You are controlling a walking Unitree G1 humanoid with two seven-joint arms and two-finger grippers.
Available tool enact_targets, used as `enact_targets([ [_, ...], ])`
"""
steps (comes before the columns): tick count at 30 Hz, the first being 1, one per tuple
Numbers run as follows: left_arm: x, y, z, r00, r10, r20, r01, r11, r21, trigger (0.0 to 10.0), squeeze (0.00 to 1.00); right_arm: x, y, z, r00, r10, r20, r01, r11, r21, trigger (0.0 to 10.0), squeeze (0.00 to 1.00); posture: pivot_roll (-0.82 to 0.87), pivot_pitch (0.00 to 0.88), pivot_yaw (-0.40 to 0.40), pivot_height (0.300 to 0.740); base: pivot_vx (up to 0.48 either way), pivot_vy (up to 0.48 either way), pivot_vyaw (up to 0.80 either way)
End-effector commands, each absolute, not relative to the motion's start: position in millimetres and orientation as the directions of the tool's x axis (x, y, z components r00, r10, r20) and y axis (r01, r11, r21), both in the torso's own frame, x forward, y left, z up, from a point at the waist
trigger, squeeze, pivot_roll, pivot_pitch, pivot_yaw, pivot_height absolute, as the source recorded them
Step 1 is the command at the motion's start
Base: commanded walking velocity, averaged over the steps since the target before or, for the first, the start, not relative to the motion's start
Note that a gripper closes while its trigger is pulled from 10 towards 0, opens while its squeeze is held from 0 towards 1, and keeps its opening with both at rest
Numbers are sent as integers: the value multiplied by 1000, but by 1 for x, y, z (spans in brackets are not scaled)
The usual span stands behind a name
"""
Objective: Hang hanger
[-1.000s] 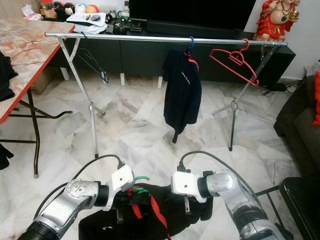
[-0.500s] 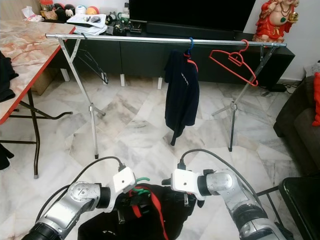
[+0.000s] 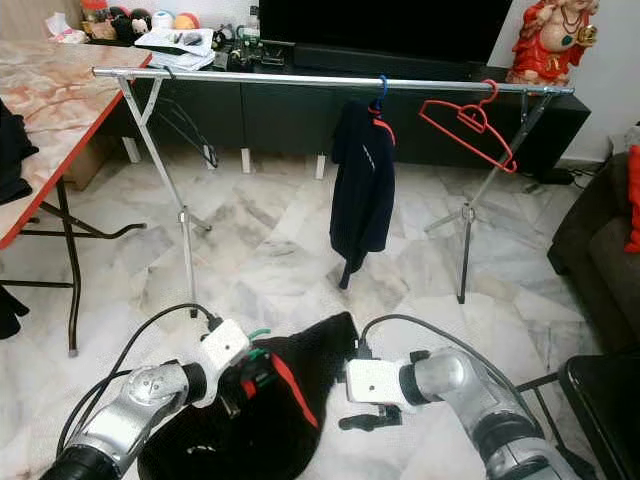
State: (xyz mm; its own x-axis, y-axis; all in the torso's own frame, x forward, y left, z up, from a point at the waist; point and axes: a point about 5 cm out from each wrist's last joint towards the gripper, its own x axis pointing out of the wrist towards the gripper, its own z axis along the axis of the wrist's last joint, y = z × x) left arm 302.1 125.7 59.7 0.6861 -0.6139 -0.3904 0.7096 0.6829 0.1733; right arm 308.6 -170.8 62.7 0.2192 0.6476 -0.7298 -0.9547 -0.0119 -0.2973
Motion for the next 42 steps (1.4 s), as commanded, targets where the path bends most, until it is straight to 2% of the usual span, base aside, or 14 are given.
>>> enact_targets([
  [1,303,128,60,716,-596,-363,681,711,176,0,0,306,-179,57,240,612,-753,-956,13,-294,10000,1000,18,119,-95,721,0,0,0],
  [3,303,130,58,732,-575,-366,664,723,191,0,0,308,-182,55,300,582,-756,-940,47,-337,10000,1000,18,125,-96,721,0,0,0],
  [4,305,135,56,773,-522,-362,614,758,219,0,0,311,-185,53,363,560,-744,-925,120,-361,10000,694,18,126,-97,721,0,0,0],
  [5,305,135,56,773,-522,-362,614,758,219,0,0,311,-185,53,363,560,-744,-925,120,-361,10000,694,18,126,-97,721,0,0,0],
  [6,308,143,55,824,-448,-347,542,802,252,1569,0,315,-188,52,447,548,-707,-893,235,-383,10000,0,10,131,-92,721,0,0,0],
  [7,310,149,55,856,-394,-335,488,829,274,8275,0,317,-190,51,505,531,-681,-863,315,-394,10000,0,10,131,-92,721,0,0,0],
  [8,311,159,54,893,-321,-315,413,863,292,9843,0,318,-192,47,576,507,-641,-812,446,-377,10000,0,8,133,-89,721,0,0,0],
  [12,307,194,63,967,-153,-205,208,936,283,10000,0,297,-195,12,728,381,-570,-571,798,-195,10000,0,23,147,-72,721,0,0,0],
  [14,306,198,65,971,-146,-188,195,940,280,10000,0,292,-196,5,742,351,-570,-524,835,-167,10000,0,23,147,-72,721,0,0,0],
  [19,292,211,76,987,-135,-89,151,966,208,10000,0,245,-199,-43,714,129,-688,-211,977,-36,10000,0,36,140,-35,721,0,0,0],
  [24,278,217,79,991,-123,-61,132,973,189,10000,0,218,-204,-61,668,24,-744,-12,1000,22,10000,0,40,125,-25,721,0,0,0],
  [30,247,226,73,987,-119,-103,139,969,207,10000,0,187,-202,-79,604,10,-797,17,1000,25,10000,0,41,94,-14,721,0,0,0],
  [34,222,236,71,988,-90,-124,113,974,198,10000,0,172,-212,-85,572,-96,-814,155,988,-7,10000,0,46,70,-4,721,0,0,0],
  [42,203,242,69,988,-48,-143,72,983,168,10000,0,164,-207,-89,558,-84,-826,156,988,5,10000,0,39,36,-1,721,0,0,0],
])
